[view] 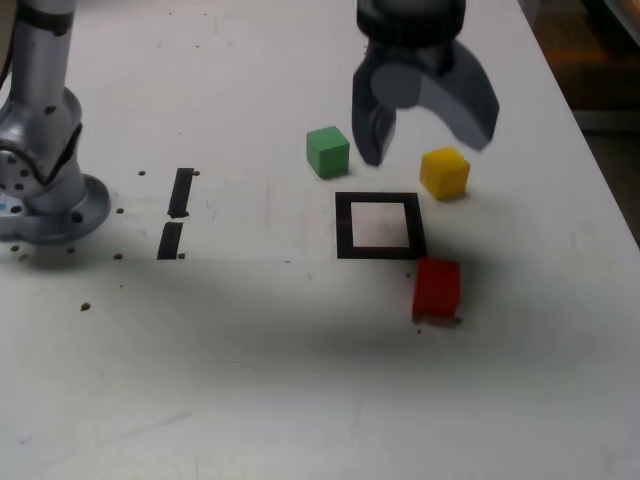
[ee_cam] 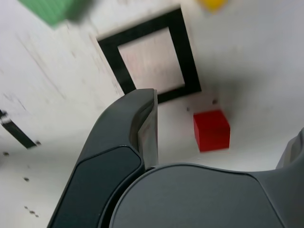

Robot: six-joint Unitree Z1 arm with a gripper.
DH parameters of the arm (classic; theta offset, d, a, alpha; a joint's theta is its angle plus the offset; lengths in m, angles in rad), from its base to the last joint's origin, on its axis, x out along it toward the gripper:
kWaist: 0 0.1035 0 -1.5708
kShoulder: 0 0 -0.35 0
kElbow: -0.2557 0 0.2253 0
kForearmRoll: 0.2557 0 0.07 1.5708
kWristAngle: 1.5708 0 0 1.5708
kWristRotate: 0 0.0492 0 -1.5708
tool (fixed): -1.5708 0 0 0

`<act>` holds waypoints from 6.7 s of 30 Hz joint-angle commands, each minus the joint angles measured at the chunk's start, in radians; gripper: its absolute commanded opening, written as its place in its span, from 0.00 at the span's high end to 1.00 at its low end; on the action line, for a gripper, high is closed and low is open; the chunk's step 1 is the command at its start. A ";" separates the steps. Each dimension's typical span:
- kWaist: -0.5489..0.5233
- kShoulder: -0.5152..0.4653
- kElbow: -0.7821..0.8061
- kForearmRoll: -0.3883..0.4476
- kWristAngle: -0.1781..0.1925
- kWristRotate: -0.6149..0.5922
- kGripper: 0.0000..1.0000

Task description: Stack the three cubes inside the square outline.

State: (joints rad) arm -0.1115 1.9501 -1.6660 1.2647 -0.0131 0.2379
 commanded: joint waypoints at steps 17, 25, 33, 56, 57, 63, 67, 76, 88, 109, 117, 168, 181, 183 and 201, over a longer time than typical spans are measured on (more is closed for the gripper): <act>-0.210 0.077 -0.032 0.019 -0.006 -0.226 0.00; -0.205 0.181 -0.059 0.002 -0.012 -0.236 0.01; -0.170 0.244 -0.090 -0.007 -0.011 -0.230 0.03; -0.162 0.305 -0.103 -0.075 -0.035 -0.228 0.60; -0.162 0.304 -0.102 -0.079 -0.036 -0.226 0.64; -0.166 0.293 -0.096 -0.095 -0.033 -0.213 0.76; -0.169 0.265 -0.092 -0.069 -0.014 -0.213 0.76; -0.143 0.137 -0.081 0.048 0.052 -0.213 0.76; -0.026 0.047 0.037 0.050 0.097 -0.204 0.72; 0.021 0.108 0.162 -0.104 0.033 -0.190 0.53; 0.023 0.113 0.191 -0.136 0.014 -0.190 0.42; 0.108 0.082 -0.020 -0.098 0.075 -0.221 0.17; 0.167 0.177 -0.087 -0.097 0.059 -0.183 0.17; 0.175 0.197 -0.100 -0.097 0.059 -0.179 0.17; 0.253 0.287 -0.126 -0.096 0.050 -0.128 0.17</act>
State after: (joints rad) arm 0.1406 2.2289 -1.7867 1.1676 0.0407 0.1069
